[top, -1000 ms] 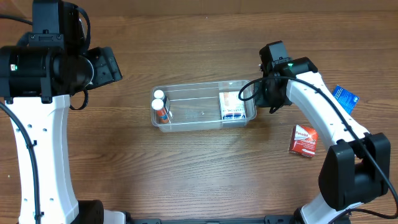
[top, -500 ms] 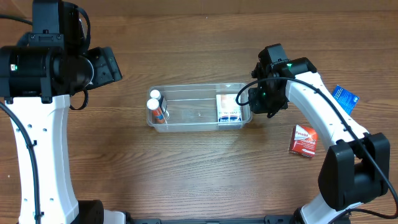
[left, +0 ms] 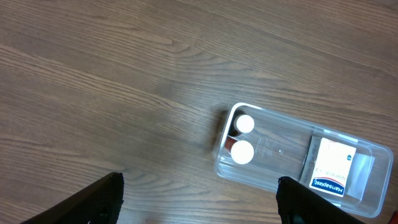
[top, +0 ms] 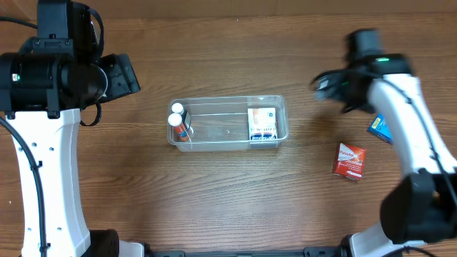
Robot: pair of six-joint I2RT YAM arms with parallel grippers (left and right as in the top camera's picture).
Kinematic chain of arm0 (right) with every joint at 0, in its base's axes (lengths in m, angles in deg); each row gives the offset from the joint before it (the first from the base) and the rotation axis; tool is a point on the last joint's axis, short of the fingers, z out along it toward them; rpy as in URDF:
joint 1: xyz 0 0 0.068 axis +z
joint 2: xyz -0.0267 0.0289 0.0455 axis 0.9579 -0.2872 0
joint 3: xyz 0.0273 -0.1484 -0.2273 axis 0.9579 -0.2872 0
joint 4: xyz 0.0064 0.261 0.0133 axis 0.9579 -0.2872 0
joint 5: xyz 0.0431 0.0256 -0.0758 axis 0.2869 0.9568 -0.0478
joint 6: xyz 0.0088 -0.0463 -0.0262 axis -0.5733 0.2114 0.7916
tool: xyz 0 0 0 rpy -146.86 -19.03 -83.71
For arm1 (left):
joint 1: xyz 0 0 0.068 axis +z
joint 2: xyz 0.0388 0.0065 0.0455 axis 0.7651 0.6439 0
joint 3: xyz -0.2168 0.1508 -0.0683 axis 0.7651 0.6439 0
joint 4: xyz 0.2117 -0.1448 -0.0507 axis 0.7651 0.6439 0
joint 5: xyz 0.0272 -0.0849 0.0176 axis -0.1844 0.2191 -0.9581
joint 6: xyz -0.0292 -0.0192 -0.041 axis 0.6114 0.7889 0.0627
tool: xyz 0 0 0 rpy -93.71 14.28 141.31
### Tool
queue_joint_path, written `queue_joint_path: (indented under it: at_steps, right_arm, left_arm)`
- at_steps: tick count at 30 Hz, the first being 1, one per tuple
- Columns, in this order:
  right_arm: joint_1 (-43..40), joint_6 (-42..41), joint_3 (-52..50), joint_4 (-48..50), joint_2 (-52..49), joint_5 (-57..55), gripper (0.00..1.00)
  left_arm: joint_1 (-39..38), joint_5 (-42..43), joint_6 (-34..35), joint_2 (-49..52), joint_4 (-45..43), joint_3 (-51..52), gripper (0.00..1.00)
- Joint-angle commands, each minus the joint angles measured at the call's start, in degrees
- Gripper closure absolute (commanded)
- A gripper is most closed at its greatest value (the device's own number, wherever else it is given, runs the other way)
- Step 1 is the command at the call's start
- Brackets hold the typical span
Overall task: Pack container
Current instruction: 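Grasp the blue medicine box with the right gripper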
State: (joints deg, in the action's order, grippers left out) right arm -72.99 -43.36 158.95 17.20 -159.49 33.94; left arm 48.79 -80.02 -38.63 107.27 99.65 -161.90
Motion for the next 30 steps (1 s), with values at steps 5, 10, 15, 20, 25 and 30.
queue_joint_path:
  at_steps: [5, 10, 15, 20, 25, 30]
  right_arm:
    - [-17.99, -2.40, 3.48, 1.84, 0.81, -1.25, 0.00]
    - [-23.32, -0.66, 3.43, 1.44, -5.99, -1.29, 0.00]
    - [-25.40, -0.66, 3.43, 1.46, -12.48, -1.25, 0.00]
    - [-25.57, -0.26, 3.43, 1.81, -18.23, -0.74, 0.00]
    - [-25.46, 0.61, 3.41, 2.84, -22.38, -0.13, 0.00]
    - [-25.46, 0.81, 2.60, 3.72, -24.48, 0.87, 0.00]
  left_arm:
    - [-0.02, -0.87, -1.09, -0.02, 0.07, -0.72, 0.20]
    - [-0.02, -0.76, -1.07, -0.02, 0.07, -0.72, 0.19]
    - [-0.02, -0.72, -1.07, -0.02, 0.07, -0.72, 0.19]
    - [-0.02, -0.70, -1.05, -0.02, 0.07, -0.72, 0.20]
    - [-0.02, -0.70, -1.05, -0.02, 0.00, -0.72, 0.17]
    - [-0.02, -0.66, -1.03, -0.02, -0.35, -0.72, 0.17]
